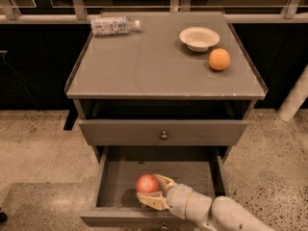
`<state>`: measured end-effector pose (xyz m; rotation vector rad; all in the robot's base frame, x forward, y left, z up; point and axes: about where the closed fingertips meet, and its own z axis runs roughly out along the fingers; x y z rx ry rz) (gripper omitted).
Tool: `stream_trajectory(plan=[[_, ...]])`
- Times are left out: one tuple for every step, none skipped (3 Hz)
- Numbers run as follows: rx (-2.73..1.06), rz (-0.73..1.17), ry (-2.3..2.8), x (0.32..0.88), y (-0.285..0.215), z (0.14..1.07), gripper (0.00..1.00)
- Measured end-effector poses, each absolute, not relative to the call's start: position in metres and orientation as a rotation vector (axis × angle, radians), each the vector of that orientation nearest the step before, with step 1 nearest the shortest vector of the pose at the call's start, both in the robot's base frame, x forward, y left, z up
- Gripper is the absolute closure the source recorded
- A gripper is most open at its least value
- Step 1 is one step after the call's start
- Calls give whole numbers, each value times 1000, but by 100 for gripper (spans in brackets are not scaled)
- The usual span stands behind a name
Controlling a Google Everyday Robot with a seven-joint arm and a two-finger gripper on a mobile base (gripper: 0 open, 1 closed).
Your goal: Pick apple from middle drawer and place on counter
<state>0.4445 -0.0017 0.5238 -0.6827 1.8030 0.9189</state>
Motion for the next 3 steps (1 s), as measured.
stream_trajectory(plan=[[-683, 919, 1804, 444, -2, 523, 100], [-704, 941, 1798, 446, 0, 538, 100], [-780, 904, 1762, 441, 3, 595, 100]])
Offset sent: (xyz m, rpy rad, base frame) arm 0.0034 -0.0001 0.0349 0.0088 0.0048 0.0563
